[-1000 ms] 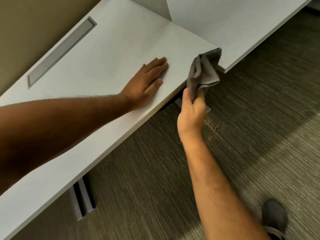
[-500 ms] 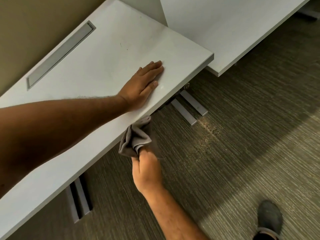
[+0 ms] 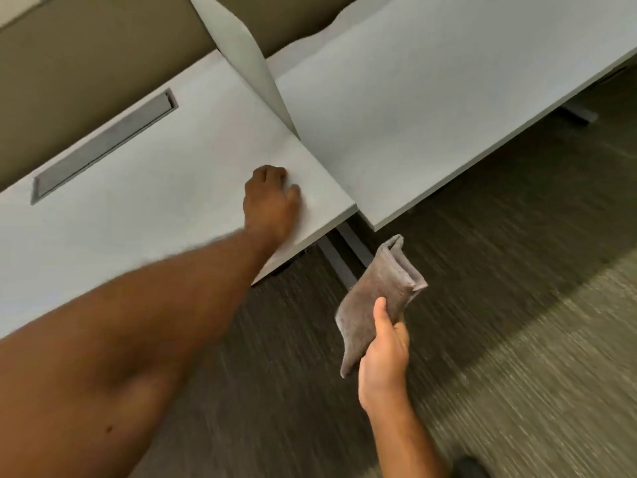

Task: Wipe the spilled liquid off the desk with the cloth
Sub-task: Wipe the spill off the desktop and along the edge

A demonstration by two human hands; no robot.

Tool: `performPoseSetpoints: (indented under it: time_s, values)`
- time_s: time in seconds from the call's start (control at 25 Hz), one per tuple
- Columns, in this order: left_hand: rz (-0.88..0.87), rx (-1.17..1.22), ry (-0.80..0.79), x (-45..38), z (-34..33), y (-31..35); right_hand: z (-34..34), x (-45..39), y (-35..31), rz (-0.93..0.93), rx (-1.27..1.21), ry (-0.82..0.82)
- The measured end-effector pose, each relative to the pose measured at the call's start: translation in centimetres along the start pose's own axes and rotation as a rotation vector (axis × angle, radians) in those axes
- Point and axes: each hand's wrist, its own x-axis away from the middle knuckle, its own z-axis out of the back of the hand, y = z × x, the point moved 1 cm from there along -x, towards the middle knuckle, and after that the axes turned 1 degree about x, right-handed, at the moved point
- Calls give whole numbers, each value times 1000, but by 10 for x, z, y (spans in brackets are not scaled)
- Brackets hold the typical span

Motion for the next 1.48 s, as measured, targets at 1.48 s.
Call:
performPoseSetpoints:
  time_s: [1.48]
  values:
    - [23, -114, 14, -20, -39, -21, -52, -146, -116, -4, 256, -675]
